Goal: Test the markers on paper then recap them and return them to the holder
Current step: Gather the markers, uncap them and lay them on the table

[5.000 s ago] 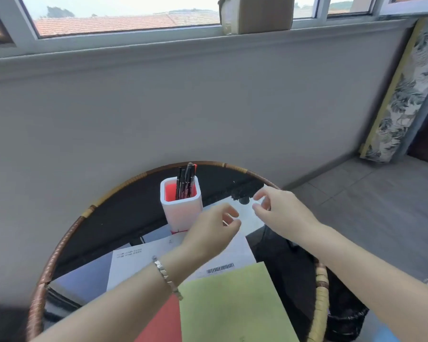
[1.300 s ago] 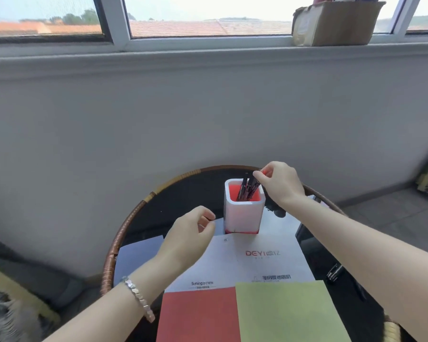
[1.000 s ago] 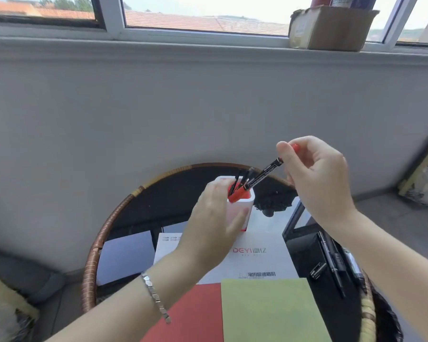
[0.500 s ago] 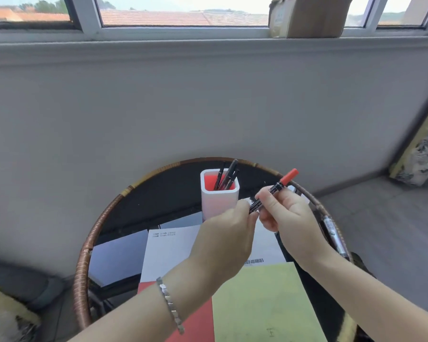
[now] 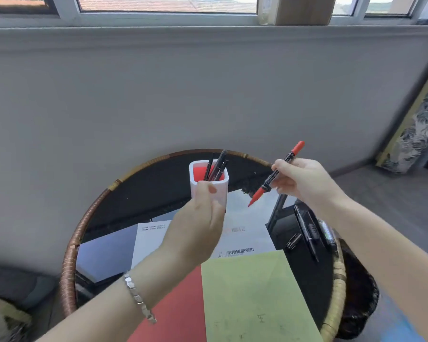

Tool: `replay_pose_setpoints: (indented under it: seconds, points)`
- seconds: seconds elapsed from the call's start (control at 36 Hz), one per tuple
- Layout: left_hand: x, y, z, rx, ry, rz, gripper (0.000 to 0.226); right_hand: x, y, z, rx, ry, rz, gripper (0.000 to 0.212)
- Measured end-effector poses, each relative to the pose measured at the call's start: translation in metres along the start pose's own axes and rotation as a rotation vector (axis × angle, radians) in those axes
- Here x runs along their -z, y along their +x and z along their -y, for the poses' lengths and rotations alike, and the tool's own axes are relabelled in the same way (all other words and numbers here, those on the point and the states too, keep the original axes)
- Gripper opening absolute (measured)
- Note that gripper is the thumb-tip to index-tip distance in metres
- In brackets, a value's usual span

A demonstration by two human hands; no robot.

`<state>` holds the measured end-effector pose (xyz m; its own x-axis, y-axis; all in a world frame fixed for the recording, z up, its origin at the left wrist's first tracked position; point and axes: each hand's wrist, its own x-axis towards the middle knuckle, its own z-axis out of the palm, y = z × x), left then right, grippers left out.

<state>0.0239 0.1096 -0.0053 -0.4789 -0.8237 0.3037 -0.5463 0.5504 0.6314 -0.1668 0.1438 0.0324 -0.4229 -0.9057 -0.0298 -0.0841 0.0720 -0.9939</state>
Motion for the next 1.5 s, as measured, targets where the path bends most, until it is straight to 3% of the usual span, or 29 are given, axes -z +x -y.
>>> replay_pose_setpoints:
  seconds: [0.08,0.17,0.22,0.33,0.42,0.67,0.97,1.14,1.33,1.39,1.47,1.5]
  points:
    - [0.002,-0.002,0.012,0.102,-0.068,0.059,0.017,0.013,0.015,-0.014,-0.129,-0.424,0.108,0.020]
    - [-0.002,-0.007,0.020,0.095,-0.045,0.093,0.025,0.012,0.024,-0.040,-0.193,-0.894,0.222,0.029]
    - [-0.004,-0.011,0.023,0.104,-0.047,0.106,0.027,0.010,0.027,-0.057,-0.198,-1.109,0.251,0.024]
    - [-0.007,-0.017,0.029,0.153,-0.117,0.112,0.010,0.008,0.027,-0.080,-0.216,-1.195,0.232,0.045]
    - [-0.014,-0.017,0.032,0.159,-0.121,0.114,0.004,0.010,0.026,-0.093,-0.158,-1.246,0.197,0.034]
    - [-0.070,-0.002,0.016,0.241,-0.199,0.216,0.010,0.028,0.019,-0.102,-0.029,-1.195,0.120,0.017]
    - [-0.132,0.027,-0.018,0.075,-0.026,0.382,0.015,0.048,0.005,-0.085,-0.038,-1.026,0.061,0.010]
    - [-0.111,0.022,-0.003,0.064,-0.122,0.334,0.013,0.028,0.010,-0.076,0.053,-0.976,0.059,0.019]
    - [-0.049,0.016,0.022,0.152,-0.247,0.205,0.013,-0.032,0.043,-0.034,0.227,-0.694,0.007,0.031]
    - [-0.032,0.014,0.030,0.171,-0.253,0.168,0.017,-0.050,0.055,-0.023,0.205,-0.651,0.005,0.036]
    - [-0.012,0.010,0.042,0.184,-0.213,0.119,0.019,-0.070,0.070,-0.014,0.129,-0.691,-0.007,0.023]
    - [-0.007,0.008,0.046,0.189,-0.197,0.107,0.020,-0.075,0.074,-0.013,0.122,-0.716,-0.027,0.029]
